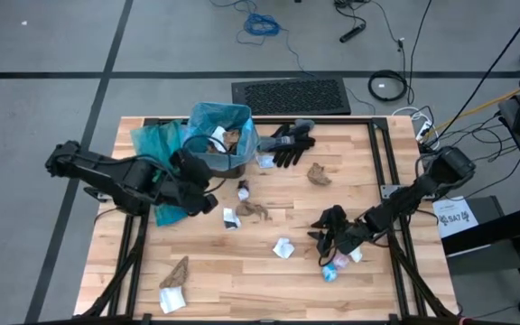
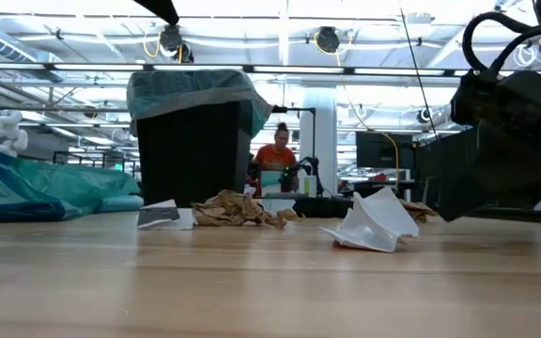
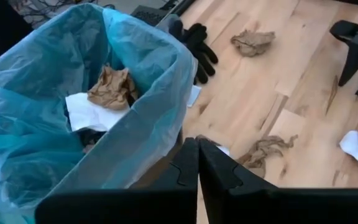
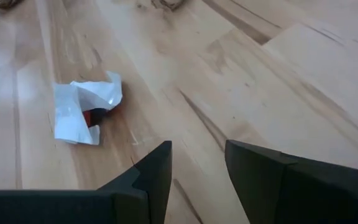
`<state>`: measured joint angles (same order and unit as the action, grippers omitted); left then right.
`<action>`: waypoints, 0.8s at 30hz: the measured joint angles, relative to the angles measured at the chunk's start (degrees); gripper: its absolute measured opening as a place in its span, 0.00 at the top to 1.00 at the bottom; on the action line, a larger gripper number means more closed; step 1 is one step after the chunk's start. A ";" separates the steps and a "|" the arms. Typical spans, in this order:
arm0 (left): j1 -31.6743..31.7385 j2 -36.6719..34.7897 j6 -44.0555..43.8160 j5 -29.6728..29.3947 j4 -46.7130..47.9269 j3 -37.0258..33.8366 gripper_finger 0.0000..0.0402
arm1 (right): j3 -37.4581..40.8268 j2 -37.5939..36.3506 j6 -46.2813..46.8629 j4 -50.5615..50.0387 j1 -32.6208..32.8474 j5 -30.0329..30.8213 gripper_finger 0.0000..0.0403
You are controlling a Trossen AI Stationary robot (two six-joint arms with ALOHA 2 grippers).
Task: Place trash/remove bag and relplace
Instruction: Put the white cardboard into the trash bin
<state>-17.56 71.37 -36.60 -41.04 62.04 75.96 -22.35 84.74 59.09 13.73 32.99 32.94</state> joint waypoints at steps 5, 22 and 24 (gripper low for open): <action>-0.03 0.96 0.02 -2.25 -0.33 0.00 0.98 | -0.02 -0.08 -4.87 3.18 0.14 0.03 0.65; 6.80 2.91 10.43 -1.59 -3.59 -0.28 0.98 | -0.07 -8.57 -18.63 5.66 -4.71 3.42 0.65; 7.90 3.03 11.86 0.19 -4.13 -0.28 0.98 | -0.07 -8.58 -19.30 5.79 -5.32 3.40 0.65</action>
<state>-9.66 74.40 -24.73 -40.84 57.91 75.68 -22.41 76.16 39.79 19.53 27.66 36.34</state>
